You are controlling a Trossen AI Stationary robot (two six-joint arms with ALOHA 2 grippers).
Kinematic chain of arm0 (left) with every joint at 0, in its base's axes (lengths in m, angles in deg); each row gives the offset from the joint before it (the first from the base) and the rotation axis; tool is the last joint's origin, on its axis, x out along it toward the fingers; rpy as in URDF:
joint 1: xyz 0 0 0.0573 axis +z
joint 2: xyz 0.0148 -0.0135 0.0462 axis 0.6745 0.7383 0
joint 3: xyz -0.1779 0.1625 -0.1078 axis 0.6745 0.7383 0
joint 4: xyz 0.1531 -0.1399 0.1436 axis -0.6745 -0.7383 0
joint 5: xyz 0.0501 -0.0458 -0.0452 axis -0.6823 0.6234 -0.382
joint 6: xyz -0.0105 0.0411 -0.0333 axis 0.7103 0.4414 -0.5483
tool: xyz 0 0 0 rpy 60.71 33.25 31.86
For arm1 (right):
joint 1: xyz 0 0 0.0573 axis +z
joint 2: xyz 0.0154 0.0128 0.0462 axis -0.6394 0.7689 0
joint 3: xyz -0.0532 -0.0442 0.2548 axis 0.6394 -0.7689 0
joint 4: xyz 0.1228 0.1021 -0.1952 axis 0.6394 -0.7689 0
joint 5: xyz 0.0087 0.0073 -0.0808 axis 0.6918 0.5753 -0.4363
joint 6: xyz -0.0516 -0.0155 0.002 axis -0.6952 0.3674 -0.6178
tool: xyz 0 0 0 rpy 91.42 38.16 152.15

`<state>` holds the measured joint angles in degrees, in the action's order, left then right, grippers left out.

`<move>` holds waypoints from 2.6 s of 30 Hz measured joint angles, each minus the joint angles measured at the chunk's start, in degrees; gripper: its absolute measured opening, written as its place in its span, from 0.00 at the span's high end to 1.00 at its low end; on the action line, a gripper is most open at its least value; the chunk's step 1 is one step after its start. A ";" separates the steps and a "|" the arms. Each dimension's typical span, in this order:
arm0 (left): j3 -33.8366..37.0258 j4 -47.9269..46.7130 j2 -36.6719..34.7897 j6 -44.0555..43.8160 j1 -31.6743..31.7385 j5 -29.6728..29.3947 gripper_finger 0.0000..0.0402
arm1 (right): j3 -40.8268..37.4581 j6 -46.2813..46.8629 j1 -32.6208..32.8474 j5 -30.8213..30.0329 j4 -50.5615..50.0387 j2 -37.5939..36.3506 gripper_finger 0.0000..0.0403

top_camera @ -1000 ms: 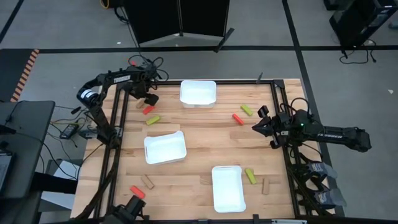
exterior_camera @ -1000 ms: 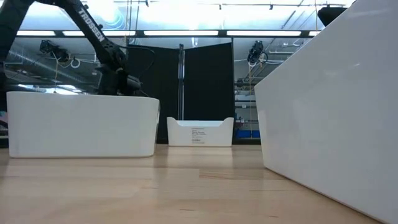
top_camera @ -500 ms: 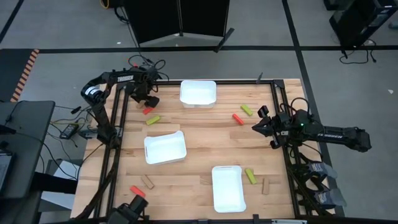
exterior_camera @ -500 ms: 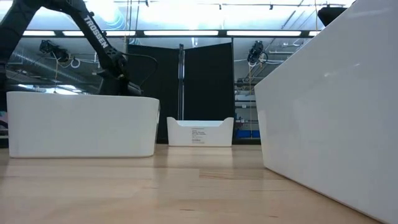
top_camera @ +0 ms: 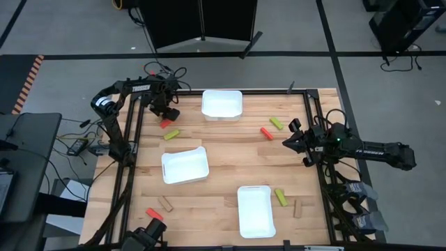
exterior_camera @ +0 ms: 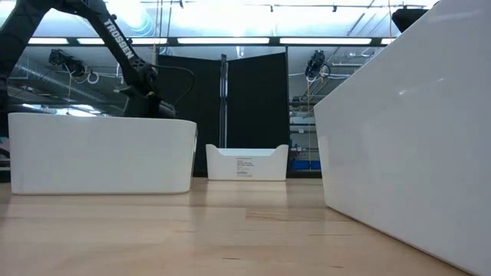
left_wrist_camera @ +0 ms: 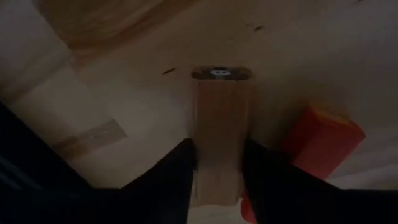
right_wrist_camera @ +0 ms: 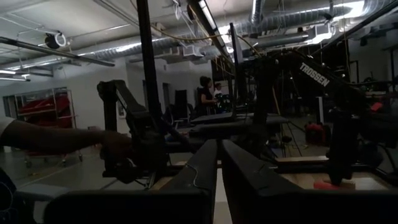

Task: Sort blocks
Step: Put the top light brown block into the top white bin, then put the top right orange block into the middle white bin

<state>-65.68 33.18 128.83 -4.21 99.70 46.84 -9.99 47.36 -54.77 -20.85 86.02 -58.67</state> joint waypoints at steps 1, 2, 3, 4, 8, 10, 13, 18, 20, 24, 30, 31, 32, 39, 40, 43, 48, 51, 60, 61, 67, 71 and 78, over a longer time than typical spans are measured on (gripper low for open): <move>0.00 0.16 -0.02 0.16 0.00 -0.27 0.73 | 0.00 0.00 0.00 0.00 0.01 0.00 0.91; 0.00 0.43 -0.08 0.38 0.00 -0.99 0.76 | 0.00 0.00 0.00 0.00 0.03 0.00 0.91; -0.01 0.87 -0.09 0.99 0.01 -1.67 0.75 | 0.00 0.00 0.00 0.00 0.07 0.00 0.91; 0.00 1.20 -0.09 1.51 0.02 -2.39 0.75 | 0.00 0.00 0.00 -0.01 0.07 0.00 0.91; 0.17 3.05 -0.87 1.64 0.01 -5.94 0.75 | 0.00 0.00 0.00 -0.02 0.07 0.00 0.91; 0.27 5.65 -2.78 1.59 0.13 -7.58 0.75 | 0.00 0.00 0.00 -0.02 0.07 0.00 0.91; 0.15 5.99 -7.63 1.55 0.19 -7.21 0.75 | 0.00 0.32 0.00 -0.02 0.07 0.00 0.91; 0.15 9.77 -16.87 0.03 -2.14 2.31 0.75 | 0.00 0.88 0.00 -0.04 0.07 0.00 0.91; 0.15 13.18 -19.64 -1.46 -4.63 6.65 0.75 | 0.00 0.92 0.00 -0.04 0.05 0.00 0.91; 0.07 21.74 -21.44 -5.50 -10.53 13.36 0.75 | 0.00 0.92 0.00 -0.07 0.07 0.00 0.91; -3.19 29.99 -17.23 -10.26 -16.08 16.26 0.75 | 0.00 0.37 0.00 -0.10 3.24 0.00 0.91; -4.59 30.18 -16.05 -10.58 -16.58 16.55 0.75 | 0.00 -0.01 0.00 -0.11 4.09 0.00 0.91; -6.18 30.33 -14.65 -10.73 -17.03 16.59 0.75 | 0.00 -0.29 0.00 -0.11 4.86 0.00 0.91; -15.29 30.16 -4.03 -12.01 -18.02 17.70 0.71 | 0.00 -0.26 0.00 -0.49 7.06 0.02 0.91; -16.07 30.03 -2.89 -12.04 -18.01 19.06 0.66 | 0.00 -0.20 0.00 -1.16 7.14 0.11 0.91; -16.98 29.94 -1.16 -11.18 -17.99 23.25 0.47 | 0.00 1.64 0.00 -5.41 7.07 0.13 0.91; -16.05 29.85 -4.47 -7.20 -18.06 22.37 0.25 | 0.00 1.81 0.03 -12.52 6.97 0.13 0.91; -13.37 30.10 -9.67 -5.93 -18.01 20.12 0.21 | 0.00 3.80 0.00 -18.24 6.85 0.42 0.91; 3.24 30.83 -35.83 -7.92 -18.04 13.95 0.26 | 6.18 4.60 2.17 -31.31 -16.84 9.64 0.93; 5.23 30.44 -38.74 -9.03 -18.04 13.08 0.27 | 7.56 4.30 2.70 -33.19 -18.96 11.36 0.93; 16.41 27.76 -52.74 -14.22 -18.04 10.35 0.30 | 18.14 4.06 6.01 -42.20 -36.49 21.67 0.90; 21.18 25.19 -58.48 -16.55 -18.04 7.81 0.30 | 24.72 8.93 7.55 -44.55 -49.18 29.76 0.83; 25.78 26.11 -61.43 -18.47 -18.04 7.67 0.30 | 27.21 12.43 7.21 -46.65 -53.64 43.05 0.61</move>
<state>-39.90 59.30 67.40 -22.68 81.66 54.50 17.22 59.79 -47.56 -67.50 32.37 -15.63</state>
